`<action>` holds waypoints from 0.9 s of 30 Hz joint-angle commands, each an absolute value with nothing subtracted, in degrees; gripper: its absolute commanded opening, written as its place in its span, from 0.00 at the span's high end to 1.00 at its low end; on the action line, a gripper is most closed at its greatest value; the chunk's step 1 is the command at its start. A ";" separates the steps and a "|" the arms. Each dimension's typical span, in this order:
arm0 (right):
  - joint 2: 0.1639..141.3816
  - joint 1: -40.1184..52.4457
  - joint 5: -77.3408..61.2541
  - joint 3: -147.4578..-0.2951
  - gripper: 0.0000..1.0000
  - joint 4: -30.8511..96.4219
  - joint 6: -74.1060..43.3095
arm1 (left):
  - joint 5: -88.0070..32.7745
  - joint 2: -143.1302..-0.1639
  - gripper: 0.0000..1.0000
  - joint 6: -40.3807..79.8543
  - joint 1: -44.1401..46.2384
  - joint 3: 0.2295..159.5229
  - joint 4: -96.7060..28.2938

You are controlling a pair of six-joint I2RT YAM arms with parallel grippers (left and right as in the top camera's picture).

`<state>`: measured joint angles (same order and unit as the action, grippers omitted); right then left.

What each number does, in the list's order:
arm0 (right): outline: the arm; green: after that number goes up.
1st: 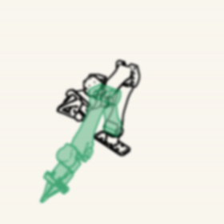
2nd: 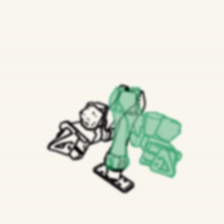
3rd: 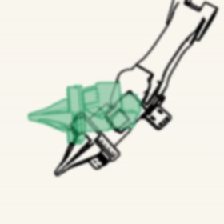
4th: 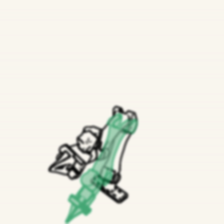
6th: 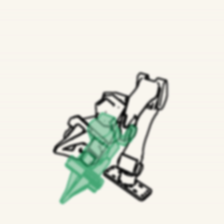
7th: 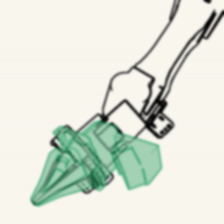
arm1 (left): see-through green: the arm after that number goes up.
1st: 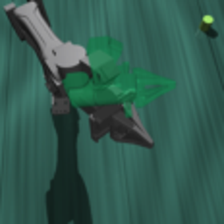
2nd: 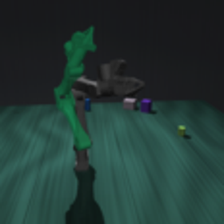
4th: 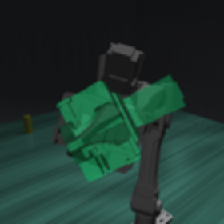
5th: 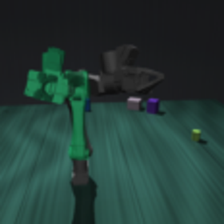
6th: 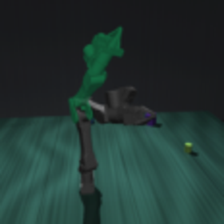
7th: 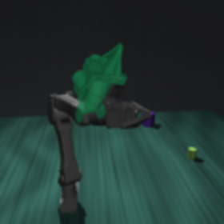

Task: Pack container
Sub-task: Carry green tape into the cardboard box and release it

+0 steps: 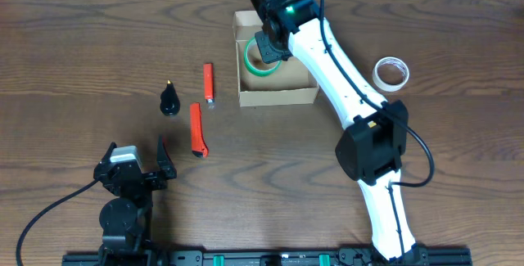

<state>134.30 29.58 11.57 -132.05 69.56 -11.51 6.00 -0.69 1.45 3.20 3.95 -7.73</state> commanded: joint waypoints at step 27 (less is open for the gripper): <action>142.15 29.67 11.57 -131.92 0.67 68.23 -11.70 | 6.57 -0.25 0.05 1.45 3.29 2.94 -9.87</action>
<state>141.49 29.58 11.33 -131.94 68.14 -11.53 6.00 -0.69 1.45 3.20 3.95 -7.70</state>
